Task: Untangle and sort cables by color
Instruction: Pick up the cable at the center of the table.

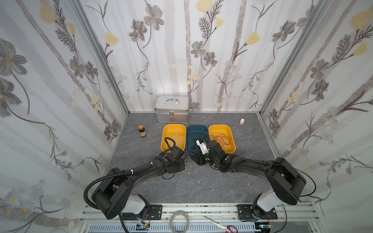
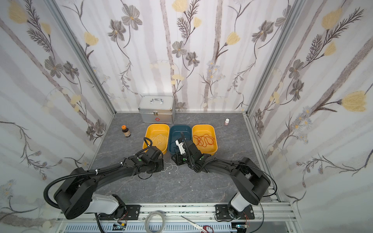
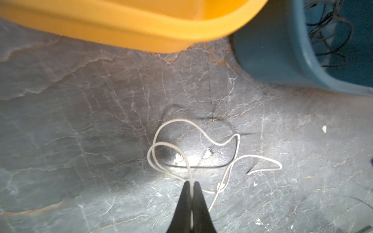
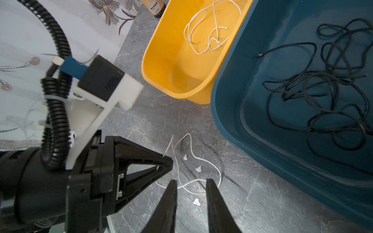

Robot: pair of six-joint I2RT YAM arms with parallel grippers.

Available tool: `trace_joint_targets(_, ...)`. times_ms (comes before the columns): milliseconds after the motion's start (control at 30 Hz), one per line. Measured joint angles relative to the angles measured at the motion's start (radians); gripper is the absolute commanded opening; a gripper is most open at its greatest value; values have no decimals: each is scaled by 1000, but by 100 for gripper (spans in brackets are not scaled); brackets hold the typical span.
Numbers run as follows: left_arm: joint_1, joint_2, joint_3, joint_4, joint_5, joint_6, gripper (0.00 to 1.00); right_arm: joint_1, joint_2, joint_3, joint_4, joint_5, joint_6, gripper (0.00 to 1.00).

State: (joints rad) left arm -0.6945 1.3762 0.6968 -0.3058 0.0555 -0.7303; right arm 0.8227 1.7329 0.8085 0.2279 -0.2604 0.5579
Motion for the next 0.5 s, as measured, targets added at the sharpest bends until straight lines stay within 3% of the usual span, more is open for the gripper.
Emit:
trace_joint_targets(300,16,-100,5,-43,-6,17,0,4,0,1,0,-8,0,30)
trace_joint_targets(500,30,-177,11,-57,15,24,0,9,-12,-23,8,-16,-1,37)
